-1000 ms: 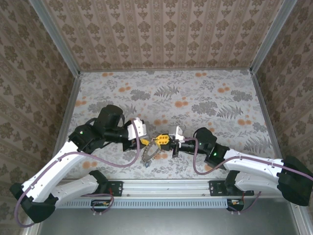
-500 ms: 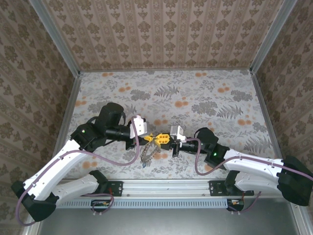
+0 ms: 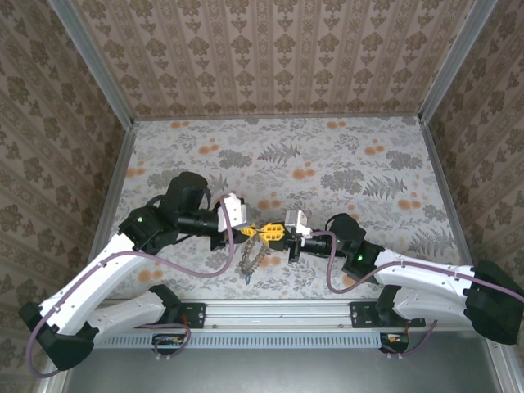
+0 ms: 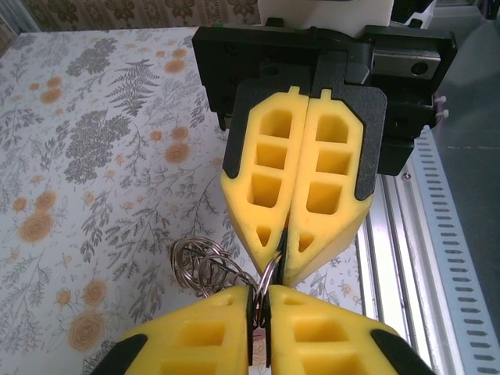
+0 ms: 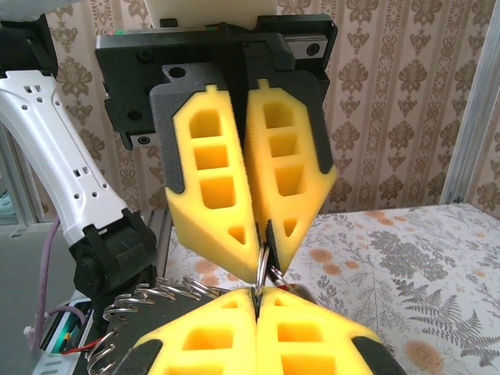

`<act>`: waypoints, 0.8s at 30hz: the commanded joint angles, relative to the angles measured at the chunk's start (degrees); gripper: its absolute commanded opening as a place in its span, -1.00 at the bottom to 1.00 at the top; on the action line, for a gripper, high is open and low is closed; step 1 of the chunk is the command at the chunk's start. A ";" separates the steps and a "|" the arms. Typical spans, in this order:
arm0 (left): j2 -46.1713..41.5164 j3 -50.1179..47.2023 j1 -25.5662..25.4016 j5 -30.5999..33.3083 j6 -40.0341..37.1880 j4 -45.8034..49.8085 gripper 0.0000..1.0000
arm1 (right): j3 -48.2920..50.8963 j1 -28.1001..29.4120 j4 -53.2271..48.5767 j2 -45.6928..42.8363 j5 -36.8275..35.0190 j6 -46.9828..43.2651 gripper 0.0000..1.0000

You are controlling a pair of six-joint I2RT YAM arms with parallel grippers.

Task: Put the keys on the keyring

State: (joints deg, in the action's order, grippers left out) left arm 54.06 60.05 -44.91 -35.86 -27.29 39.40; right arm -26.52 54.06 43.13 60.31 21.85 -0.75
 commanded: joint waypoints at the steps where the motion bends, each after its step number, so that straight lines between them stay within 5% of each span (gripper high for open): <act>1: 0.19 -0.37 0.43 1.24 -0.01 0.35 -0.89 | -0.87 0.52 3.05 -1.00 1.38 -1.02 -1.00; 6: -0.64 1.24 0.33 4.33 -0.09 1.16 -1.00 | -4.08 1.04 -12.73 -2.82 0.42 -8.76 -0.94; 10: -1.15 2.36 -0.40 9.18 0.07 2.18 -1.00 | -8.26 1.22 -27.17 -4.24 -3.11 -12.58 -0.46; 15: 0.29 4.90 -4.49 19.24 -0.87 5.84 -1.00 | -15.97 1.22 -42.40 -1.52 -5.63 -12.46 -0.43; 24: 1.96 6.29 -9.13 24.43 -3.20 7.29 -1.00 | -19.57 1.22 -42.18 1.89 -6.18 -11.30 -0.42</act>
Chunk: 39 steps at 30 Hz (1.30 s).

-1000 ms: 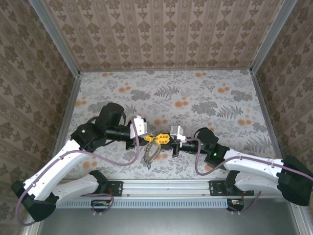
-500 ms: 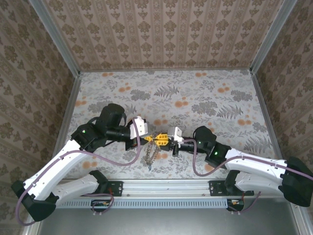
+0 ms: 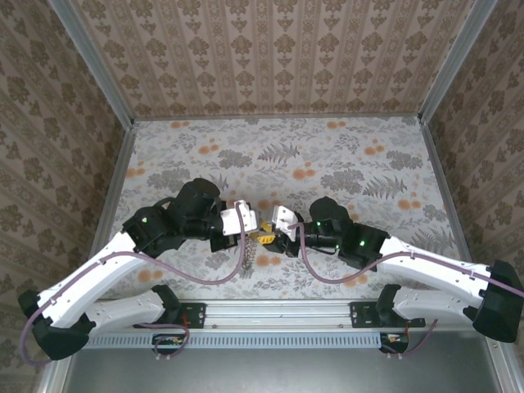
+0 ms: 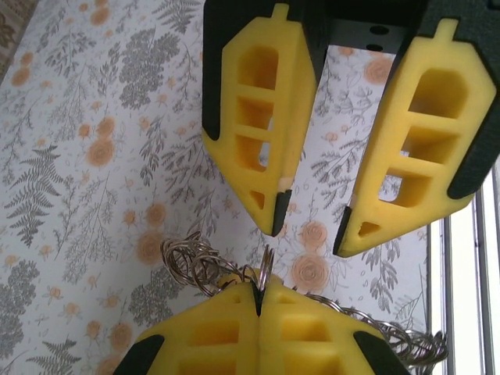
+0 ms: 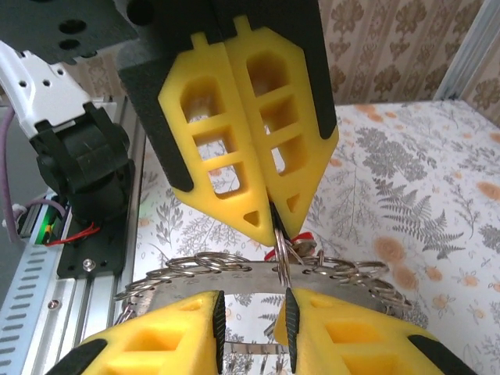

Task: Put the keys on the keyring

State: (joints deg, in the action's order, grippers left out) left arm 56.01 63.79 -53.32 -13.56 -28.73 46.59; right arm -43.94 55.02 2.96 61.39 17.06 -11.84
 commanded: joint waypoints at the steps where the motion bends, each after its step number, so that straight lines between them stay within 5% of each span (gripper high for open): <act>1: 0.19 2.62 -0.95 2.06 -1.98 0.26 -1.00 | -2.09 0.26 -1.55 0.99 -1.57 -0.38 -0.42; 17: 1.03 2.35 -1.33 -0.89 -1.91 -1.14 -1.00 | -1.28 0.26 3.72 2.76 1.38 -0.53 -0.42; 23: -0.74 1.30 -1.23 -2.61 -1.49 -3.50 -1.00 | -0.36 0.26 6.93 3.03 0.98 0.50 -0.66; 28: -1.64 0.86 -0.71 -3.99 -1.06 -4.19 -1.00 | 0.43 0.26 6.90 2.56 -0.17 0.58 -0.65; 34: -2.82 0.26 -0.16 -4.88 -0.87 -4.68 -1.00 | 2.21 0.26 7.93 1.49 -2.06 1.19 -0.98; 39: -4.44 -1.41 0.48 -5.37 -0.64 -5.62 -0.94 | 5.87 0.22 14.95 -1.17 -2.87 3.08 -1.00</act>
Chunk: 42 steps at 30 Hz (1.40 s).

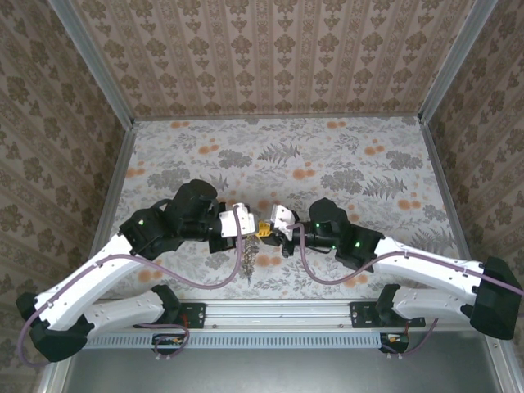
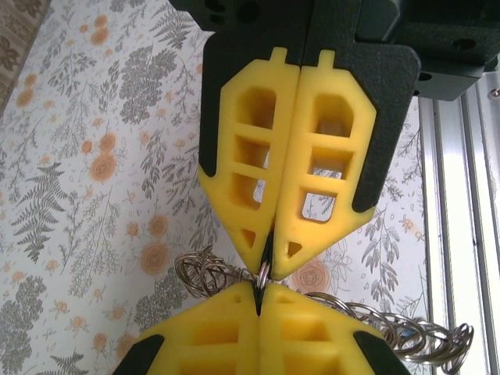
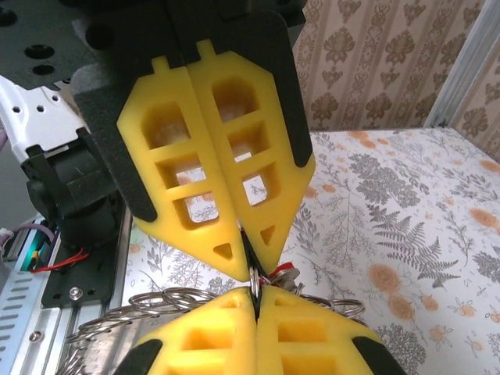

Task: Put the keys on the keyring

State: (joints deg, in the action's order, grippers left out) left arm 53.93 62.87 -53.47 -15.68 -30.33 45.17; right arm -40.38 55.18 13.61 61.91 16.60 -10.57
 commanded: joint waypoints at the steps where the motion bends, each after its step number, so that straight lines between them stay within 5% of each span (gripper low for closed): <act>1: -2.63 -1.01 0.80 -3.51 1.18 -4.56 -0.87 | 3.12 0.04 6.41 -2.16 -1.98 2.27 -1.00; 5: -4.57 -3.87 1.63 -3.91 3.05 -6.88 -0.37 | 6.87 0.02 16.33 -3.92 -1.40 4.44 -1.00; 8: -5.79 -4.70 4.56 -8.49 3.87 -4.97 -0.22 | 8.32 0.02 19.95 -4.98 -0.81 4.29 -1.00; 13: -8.76 -6.92 8.65 -12.62 4.97 -6.28 -0.18 | 9.50 0.00 22.07 -6.36 1.26 3.97 -1.00; 26: -7.61 -10.64 9.17 -24.95 7.83 -17.86 -0.23 | 9.55 -0.06 25.53 -4.54 3.98 5.34 -1.00; 42: -17.35 -22.81 11.02 -22.65 12.48 -25.16 0.08 | 7.43 -5.48 18.94 -7.78 14.95 5.75 -1.00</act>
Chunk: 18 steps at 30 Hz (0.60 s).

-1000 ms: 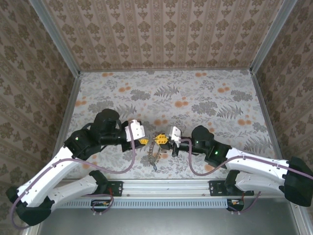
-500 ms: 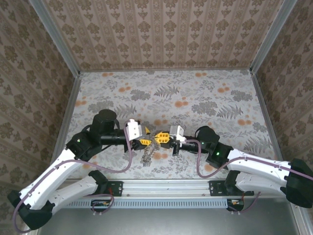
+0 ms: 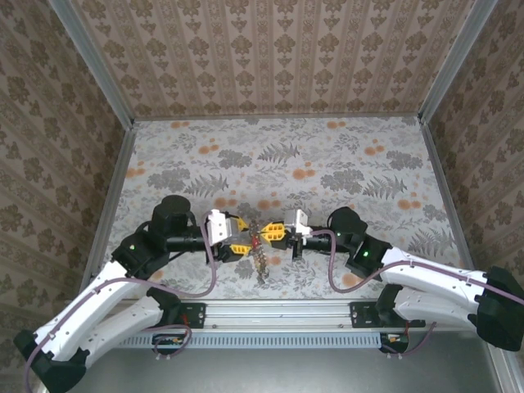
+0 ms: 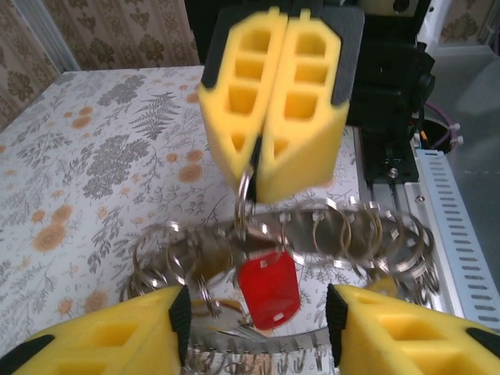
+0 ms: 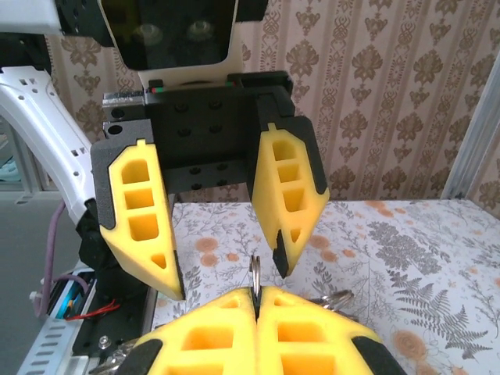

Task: Put the keys on the keyring

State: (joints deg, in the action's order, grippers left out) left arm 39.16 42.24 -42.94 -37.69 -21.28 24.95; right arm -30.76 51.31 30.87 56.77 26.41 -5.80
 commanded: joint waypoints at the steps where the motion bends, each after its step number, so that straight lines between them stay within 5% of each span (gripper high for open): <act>1: -3.37 -3.46 0.46 -0.70 4.83 -7.01 0.11 | -2.20 -2.00 1.48 -3.01 5.60 1.18 -1.00; 7: -2.64 -10.58 -0.36 -1.18 12.76 -21.29 0.23 | -2.70 -2.74 0.33 -4.01 7.42 1.50 -1.00; 18: 2.51 -11.02 -6.98 4.37 13.01 -25.21 0.18 | -3.45 -2.72 -0.55 -3.72 6.02 1.45 -1.00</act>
State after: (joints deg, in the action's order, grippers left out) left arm 41.82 31.48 -49.06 -34.52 -9.78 3.25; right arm -31.79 48.77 28.16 54.04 31.81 -5.30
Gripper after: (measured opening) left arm 0.599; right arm 0.046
